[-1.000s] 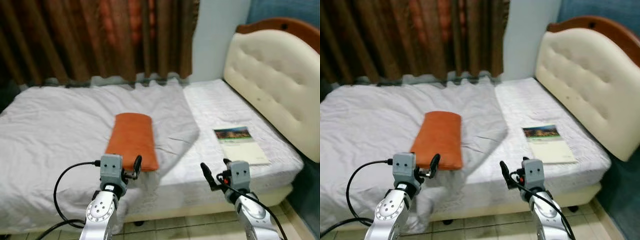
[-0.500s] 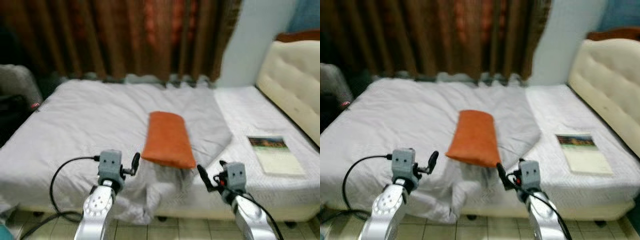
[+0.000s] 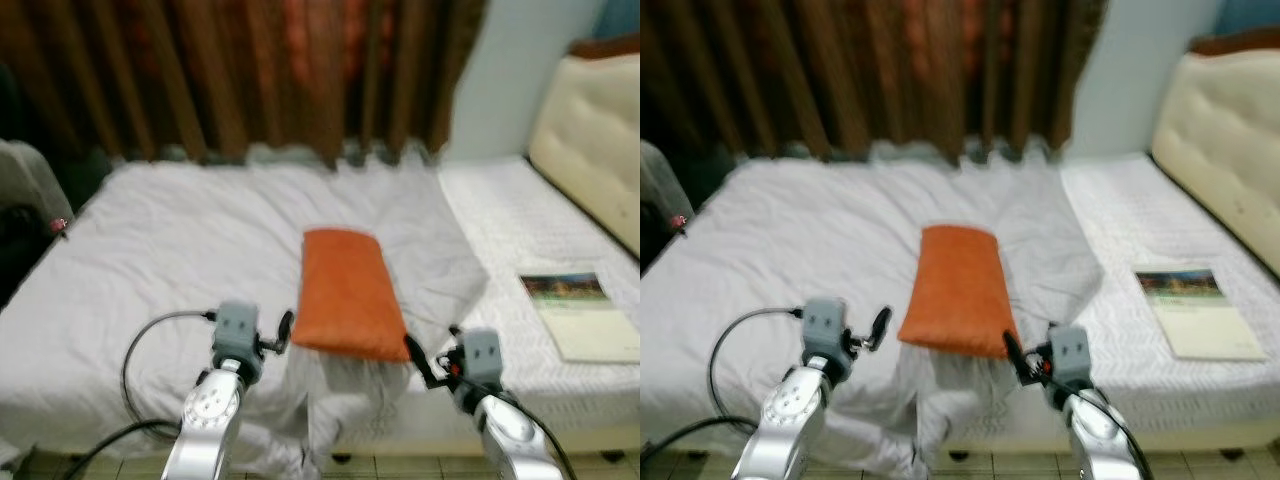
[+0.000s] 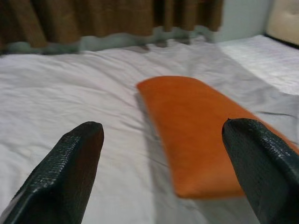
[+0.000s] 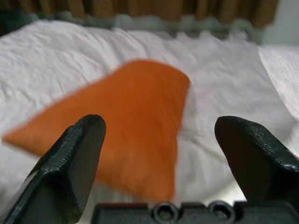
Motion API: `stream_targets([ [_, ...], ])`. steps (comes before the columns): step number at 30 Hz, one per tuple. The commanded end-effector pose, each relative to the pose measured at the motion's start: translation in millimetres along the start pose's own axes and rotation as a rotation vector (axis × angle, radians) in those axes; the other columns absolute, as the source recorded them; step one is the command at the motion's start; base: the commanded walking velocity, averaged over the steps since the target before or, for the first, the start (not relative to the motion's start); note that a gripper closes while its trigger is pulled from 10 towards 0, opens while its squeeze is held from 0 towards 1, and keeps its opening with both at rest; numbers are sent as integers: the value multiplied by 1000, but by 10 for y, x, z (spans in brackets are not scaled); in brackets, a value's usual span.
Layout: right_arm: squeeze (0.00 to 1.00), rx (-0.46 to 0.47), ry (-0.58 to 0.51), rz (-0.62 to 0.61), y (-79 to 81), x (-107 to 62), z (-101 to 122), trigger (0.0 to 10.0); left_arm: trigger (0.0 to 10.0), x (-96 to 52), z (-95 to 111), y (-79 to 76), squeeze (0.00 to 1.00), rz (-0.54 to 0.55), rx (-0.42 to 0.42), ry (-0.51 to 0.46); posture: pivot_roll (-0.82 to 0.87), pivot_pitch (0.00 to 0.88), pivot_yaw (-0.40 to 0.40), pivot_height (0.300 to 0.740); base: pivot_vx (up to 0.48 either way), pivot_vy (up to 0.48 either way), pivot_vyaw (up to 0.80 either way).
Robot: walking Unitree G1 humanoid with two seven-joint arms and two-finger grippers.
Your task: Clean up the room
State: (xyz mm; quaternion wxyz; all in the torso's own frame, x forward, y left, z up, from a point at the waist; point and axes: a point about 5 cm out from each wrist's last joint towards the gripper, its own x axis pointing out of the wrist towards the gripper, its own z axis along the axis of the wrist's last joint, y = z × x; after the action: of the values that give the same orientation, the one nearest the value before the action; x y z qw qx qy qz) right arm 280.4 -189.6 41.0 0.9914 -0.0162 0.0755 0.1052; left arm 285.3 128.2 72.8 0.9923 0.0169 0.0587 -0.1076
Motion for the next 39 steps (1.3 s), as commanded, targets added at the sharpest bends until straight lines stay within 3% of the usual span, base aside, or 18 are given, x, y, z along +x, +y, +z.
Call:
stream_targets([
  [1,0,3,-30,30,86,58,62,10000,10000,-9,-9,106,0,22,24,6,38,0,12,740,480,0,0],
  [10,0,1,-31,34,87,53,53,10000,10000,16,-18,96,0,7,39,6,34,0,13,740,480,0,0],
  [13,0,-1,-30,36,91,48,44,10000,10000,33,-66,82,0,9,84,41,31,0,15,740,0,0,0],
  [18,0,-1,-30,36,94,46,42,10000,10000,33,-62,79,0,8,67,26,28,0,17,740,0,0,0],
  [31,0,-2,-36,42,106,46,56,10000,10000,53,-88,93,0,25,83,43,25,0,17,740,393,0,0],
  [39,0,-14,-35,61,124,58,69,10000,10000,31,-37,58,0,5,80,-5,28,0,13,740,180,0,0],
])
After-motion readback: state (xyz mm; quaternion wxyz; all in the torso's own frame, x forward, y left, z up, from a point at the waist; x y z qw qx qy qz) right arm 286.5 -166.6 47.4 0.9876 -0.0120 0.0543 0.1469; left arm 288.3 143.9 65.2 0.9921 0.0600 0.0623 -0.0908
